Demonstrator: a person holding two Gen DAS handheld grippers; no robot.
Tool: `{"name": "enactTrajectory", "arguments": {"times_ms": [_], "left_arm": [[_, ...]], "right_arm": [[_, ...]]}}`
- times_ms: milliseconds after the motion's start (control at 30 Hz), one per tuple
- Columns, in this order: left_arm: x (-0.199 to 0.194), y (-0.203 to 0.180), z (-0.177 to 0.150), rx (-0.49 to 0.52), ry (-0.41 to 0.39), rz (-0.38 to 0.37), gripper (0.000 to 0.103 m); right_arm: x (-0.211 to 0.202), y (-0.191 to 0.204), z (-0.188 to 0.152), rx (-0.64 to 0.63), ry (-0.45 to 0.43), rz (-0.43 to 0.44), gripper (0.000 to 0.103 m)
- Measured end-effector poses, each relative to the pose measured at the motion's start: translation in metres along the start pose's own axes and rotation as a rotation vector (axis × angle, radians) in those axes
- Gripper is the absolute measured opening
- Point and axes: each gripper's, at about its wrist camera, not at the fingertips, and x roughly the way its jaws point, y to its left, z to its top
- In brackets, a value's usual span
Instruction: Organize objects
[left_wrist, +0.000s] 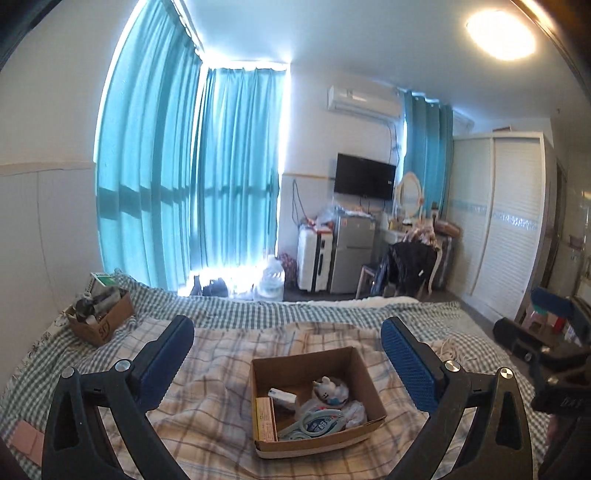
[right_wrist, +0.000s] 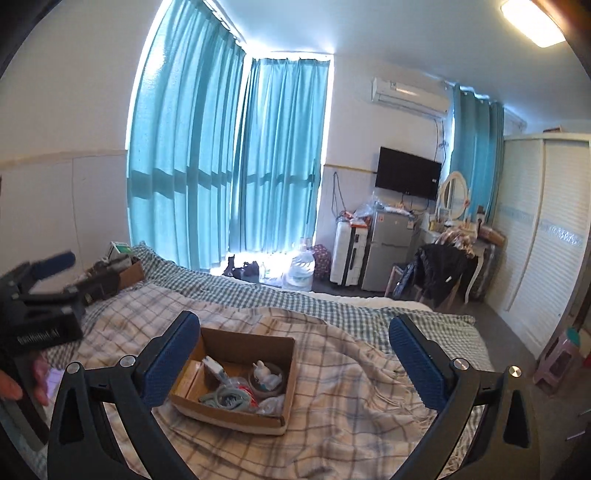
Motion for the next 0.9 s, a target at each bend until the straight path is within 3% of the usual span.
{"name": "enactTrajectory", "arguments": {"times_ms": [100, 167, 300, 400, 500, 567, 900], "left_arm": [[-0.012, -0.004, -0.012, 0.000, -0.002, -0.008, 0.103], [-0.017, -0.004, -0.027, -0.002, -0.007, 0.004, 0.103], [-0.027, 0.000, -0.064, -0.010, -0.042, 0.038, 0.103], [-0.035, 0.005, -0.091, -0.006, -0.090, 0.136, 0.103], [-0.027, 0.018, -0.114, -0.068, -0.030, 0.076, 0.103], [-0.018, 0.023, -0.122, -0.100, 0.015, 0.081, 0.103], [-0.021, 0.011, -0.129, -0.039, 0.014, 0.046, 0.103]], "right_arm": [[-0.011, 0.002, -0.016, 0.015, -0.029, -0.006, 0.103], [-0.010, 0.000, -0.030, 0.063, -0.045, 0.035, 0.103], [-0.003, 0.005, -0.065, 0.087, -0.027, 0.032, 0.103], [0.005, 0.012, -0.091, 0.020, -0.005, -0.027, 0.103], [0.006, 0.009, -0.110, 0.034, -0.024, -0.045, 0.103], [0.008, 0.005, -0.117, 0.067, -0.027, -0.039, 0.103], [0.017, 0.014, -0.128, 0.043, 0.005, -0.046, 0.103]]}}
